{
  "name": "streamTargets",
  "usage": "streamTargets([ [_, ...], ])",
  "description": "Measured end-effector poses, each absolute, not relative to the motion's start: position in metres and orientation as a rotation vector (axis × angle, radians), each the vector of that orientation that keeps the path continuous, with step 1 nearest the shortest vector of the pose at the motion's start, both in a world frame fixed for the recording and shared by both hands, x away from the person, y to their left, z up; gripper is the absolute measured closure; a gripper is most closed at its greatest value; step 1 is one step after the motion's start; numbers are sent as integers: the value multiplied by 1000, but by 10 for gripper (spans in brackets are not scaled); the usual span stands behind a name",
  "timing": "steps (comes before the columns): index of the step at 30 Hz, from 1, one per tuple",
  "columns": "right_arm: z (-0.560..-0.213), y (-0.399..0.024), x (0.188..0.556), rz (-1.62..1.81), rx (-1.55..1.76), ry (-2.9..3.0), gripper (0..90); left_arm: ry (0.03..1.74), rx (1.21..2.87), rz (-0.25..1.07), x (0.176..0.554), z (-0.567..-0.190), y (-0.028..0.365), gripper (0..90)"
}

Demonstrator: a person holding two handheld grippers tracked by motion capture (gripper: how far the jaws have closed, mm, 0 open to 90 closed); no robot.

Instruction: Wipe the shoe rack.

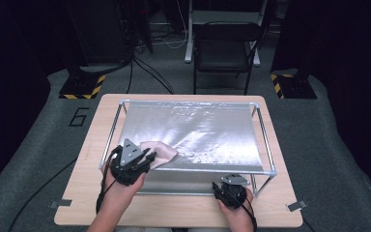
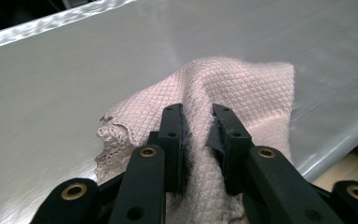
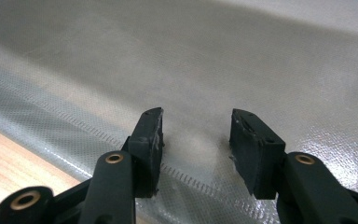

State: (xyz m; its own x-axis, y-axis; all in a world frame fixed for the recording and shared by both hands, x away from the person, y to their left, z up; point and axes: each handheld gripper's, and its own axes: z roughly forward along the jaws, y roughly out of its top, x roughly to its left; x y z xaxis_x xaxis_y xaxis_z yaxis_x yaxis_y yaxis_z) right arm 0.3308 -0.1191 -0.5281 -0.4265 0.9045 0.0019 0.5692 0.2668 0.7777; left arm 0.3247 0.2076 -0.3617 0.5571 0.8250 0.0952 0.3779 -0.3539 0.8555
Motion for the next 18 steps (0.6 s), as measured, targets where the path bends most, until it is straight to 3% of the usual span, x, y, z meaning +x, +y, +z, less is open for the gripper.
streamTargets([
  [9,-528,-119,330,1004,1332,2095,540,1090,1888,714,321,-361,251,751],
  [18,-528,-119,329,1001,1333,2094,540,1105,1871,691,323,-363,245,754],
])
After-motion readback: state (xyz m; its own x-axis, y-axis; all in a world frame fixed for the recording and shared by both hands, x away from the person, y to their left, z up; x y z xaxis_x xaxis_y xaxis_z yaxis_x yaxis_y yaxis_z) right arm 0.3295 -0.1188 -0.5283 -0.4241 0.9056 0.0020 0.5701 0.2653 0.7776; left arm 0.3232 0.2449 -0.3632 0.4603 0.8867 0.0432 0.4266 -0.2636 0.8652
